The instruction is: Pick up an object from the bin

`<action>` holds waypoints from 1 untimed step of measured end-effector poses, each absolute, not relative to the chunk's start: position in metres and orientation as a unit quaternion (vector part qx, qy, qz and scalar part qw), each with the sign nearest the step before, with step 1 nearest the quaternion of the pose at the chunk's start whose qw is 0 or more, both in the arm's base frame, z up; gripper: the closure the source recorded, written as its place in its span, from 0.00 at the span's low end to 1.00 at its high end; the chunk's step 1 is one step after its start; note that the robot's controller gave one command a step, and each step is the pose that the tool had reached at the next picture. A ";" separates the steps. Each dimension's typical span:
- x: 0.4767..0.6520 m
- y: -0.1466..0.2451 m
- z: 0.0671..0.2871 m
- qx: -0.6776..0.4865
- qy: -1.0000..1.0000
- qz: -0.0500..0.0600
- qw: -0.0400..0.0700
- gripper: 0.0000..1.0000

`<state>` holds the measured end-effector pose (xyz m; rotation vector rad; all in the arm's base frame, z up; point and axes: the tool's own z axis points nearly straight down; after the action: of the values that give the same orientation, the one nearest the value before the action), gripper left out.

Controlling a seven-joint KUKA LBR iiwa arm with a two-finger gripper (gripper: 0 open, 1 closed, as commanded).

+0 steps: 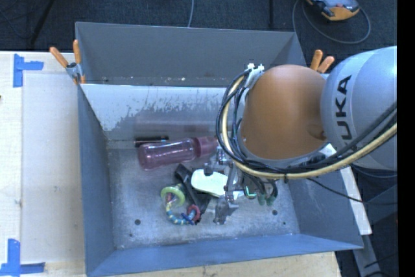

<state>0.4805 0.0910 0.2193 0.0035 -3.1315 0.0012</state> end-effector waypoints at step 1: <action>0.482 0.090 0.223 -0.001 -1.000 0.000 0.001 0.00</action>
Offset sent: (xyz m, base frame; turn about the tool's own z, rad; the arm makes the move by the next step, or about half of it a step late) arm 0.0396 -0.0183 -0.1493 0.0318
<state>0.4822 0.0904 0.2230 -0.0016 -3.1392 -0.0002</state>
